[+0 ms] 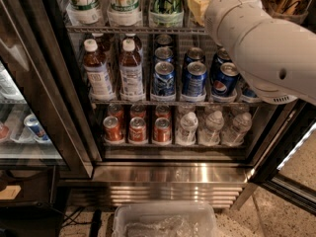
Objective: Pick orange can from top shelf of fridge
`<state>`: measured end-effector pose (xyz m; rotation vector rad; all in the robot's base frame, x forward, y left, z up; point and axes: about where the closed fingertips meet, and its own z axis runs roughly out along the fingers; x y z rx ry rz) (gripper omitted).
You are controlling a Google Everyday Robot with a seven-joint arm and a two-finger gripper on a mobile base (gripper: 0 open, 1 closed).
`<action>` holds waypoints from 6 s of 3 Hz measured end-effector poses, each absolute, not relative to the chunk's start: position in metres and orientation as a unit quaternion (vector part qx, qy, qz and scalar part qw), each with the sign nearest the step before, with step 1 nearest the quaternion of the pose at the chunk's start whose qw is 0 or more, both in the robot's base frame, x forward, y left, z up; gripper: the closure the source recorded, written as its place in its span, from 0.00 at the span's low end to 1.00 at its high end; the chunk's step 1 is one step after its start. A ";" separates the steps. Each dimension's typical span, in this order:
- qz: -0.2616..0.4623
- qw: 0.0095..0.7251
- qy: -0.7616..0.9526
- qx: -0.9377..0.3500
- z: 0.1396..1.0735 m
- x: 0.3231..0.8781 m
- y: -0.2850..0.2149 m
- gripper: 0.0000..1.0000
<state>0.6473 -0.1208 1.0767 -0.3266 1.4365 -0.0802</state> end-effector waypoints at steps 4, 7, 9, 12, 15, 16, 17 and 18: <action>-0.023 0.725 0.671 -0.153 1.068 0.653 -0.115 1.00; -0.011 0.772 0.624 -0.123 1.135 0.638 -0.126 1.00; 0.021 0.745 0.652 -0.140 1.126 0.598 -0.120 1.00; 0.089 0.616 0.758 -0.194 1.063 0.525 -0.143 1.00; 0.121 0.572 0.772 -0.248 1.036 0.501 -0.109 1.00; 0.142 0.549 0.772 -0.286 1.010 0.466 -0.076 1.00; 0.177 0.538 0.761 -0.316 0.998 0.439 -0.047 1.00; 0.183 0.543 0.756 -0.318 1.001 0.437 -0.043 1.00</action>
Offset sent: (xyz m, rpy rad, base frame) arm 0.0340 0.0475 -0.0354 0.0289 0.1800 0.1293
